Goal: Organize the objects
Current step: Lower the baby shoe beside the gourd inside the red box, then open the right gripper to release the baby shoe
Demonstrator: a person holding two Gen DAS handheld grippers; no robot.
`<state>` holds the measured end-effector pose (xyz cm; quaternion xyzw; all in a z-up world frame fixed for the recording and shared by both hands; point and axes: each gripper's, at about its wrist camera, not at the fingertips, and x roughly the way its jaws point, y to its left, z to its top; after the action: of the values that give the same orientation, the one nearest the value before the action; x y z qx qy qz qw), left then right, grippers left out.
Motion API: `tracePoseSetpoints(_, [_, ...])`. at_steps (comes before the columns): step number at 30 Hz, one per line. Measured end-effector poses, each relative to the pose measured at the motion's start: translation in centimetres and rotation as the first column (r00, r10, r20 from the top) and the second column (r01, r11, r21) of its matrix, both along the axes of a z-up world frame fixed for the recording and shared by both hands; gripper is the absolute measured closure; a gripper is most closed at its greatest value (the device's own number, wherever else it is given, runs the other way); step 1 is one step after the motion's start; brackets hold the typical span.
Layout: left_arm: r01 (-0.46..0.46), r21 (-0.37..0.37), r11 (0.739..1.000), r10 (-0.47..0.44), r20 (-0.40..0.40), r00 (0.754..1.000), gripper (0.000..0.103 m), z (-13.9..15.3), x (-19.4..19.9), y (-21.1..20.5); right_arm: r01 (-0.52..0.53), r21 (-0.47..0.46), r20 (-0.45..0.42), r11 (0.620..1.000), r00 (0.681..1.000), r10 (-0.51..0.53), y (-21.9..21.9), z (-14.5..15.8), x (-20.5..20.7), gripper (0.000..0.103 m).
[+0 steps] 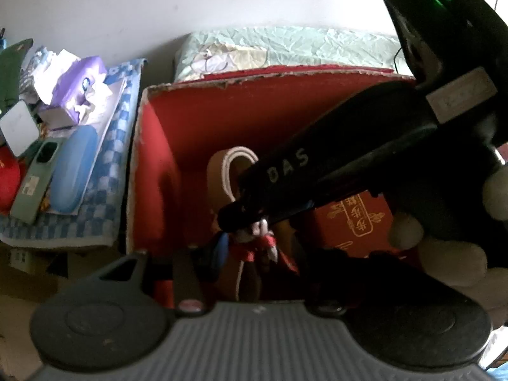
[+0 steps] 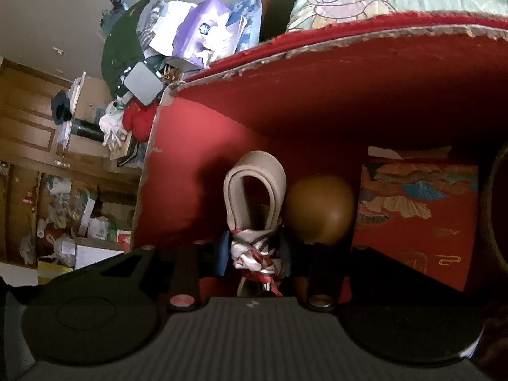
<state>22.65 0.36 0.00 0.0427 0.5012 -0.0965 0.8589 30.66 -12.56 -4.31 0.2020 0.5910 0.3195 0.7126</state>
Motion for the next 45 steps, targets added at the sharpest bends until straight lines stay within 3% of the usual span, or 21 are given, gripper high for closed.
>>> tracePoseSetpoints(6, [-0.009,0.003,1.000,0.009,-0.001,1.000,0.054,0.0,0.3,0.0,0.003,0.002,0.005,1.000,1.000,-0.003,0.0,0.1,-0.1,0.067])
tracePoseSetpoints(12, [-0.017,0.023,1.000,0.017,0.000,1.000,0.052,-0.2,0.5,-0.3,0.070,0.004,0.020,0.998,0.997,-0.070,-0.9,0.2,-0.1,0.069])
tracePoseSetpoints(17, [-0.025,0.062,0.998,0.024,0.018,1.000,0.047,-0.3,1.1,-0.9,0.111,-0.024,0.092,0.994,0.990,-0.108,-1.3,1.1,-0.6,0.072])
tracePoseSetpoints(22, [-0.042,0.079,0.996,0.041,0.014,0.999,0.043,-0.5,2.1,-1.3,0.174,-0.074,0.156,0.982,0.975,-0.161,-3.1,1.7,-1.2,0.072])
tracePoseSetpoints(26, [-0.030,0.127,0.991,0.024,0.046,0.999,0.034,-0.5,2.5,-2.3,0.215,-0.137,0.236,0.967,0.955,-0.179,-4.5,2.2,-1.8,0.072])
tracePoseSetpoints(29, [-0.016,0.168,0.986,0.004,0.069,0.998,0.033,-0.4,2.9,-2.9,0.247,-0.170,0.292,0.954,0.937,-0.191,-5.5,2.3,-2.4,0.072])
tracePoseSetpoints(45, [-0.034,0.182,0.983,0.022,0.070,0.997,0.026,-1.4,4.9,-3.4,0.384,-0.188,0.330,0.904,0.892,-0.311,-7.3,1.5,-3.8,0.072])
